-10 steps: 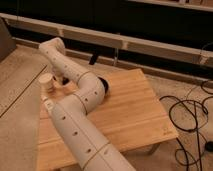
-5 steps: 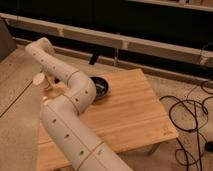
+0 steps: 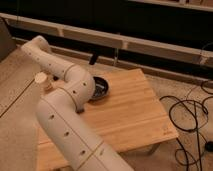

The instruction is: Place the eraser on the white sponge

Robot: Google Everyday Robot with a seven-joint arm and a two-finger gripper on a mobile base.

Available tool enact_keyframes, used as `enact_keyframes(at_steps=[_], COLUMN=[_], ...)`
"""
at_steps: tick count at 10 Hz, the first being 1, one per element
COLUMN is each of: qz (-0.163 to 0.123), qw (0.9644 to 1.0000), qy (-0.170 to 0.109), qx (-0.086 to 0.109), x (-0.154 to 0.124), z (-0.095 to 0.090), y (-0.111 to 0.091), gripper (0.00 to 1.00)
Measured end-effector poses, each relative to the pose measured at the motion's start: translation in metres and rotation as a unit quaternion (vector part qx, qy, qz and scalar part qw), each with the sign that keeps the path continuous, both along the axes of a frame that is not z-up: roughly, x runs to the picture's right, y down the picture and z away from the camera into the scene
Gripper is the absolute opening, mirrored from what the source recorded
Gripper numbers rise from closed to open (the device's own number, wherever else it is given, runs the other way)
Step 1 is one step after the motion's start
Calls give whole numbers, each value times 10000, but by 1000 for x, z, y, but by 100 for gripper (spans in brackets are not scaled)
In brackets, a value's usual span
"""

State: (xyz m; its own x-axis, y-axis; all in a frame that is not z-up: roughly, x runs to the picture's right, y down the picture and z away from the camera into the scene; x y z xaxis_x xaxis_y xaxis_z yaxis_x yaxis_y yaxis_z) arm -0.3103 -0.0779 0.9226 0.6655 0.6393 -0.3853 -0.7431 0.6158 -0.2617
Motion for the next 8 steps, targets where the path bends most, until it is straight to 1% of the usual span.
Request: enact_keyframes(at_steps=[1,2,4,5,6,8], qz=[-2,51,341,467,497,437], qw=[10000,9996,9965,9944,9931,9925], qy=[-15,-65,-244,-287,-297,-279], qx=[87,252,717,900,1019,1105], x=[1,2,10,21,38,66], z=[-9,-26,-74,-97,-118,-140], y=[3,3,0,11,36,77], gripper=[0,0,0,0,0,0])
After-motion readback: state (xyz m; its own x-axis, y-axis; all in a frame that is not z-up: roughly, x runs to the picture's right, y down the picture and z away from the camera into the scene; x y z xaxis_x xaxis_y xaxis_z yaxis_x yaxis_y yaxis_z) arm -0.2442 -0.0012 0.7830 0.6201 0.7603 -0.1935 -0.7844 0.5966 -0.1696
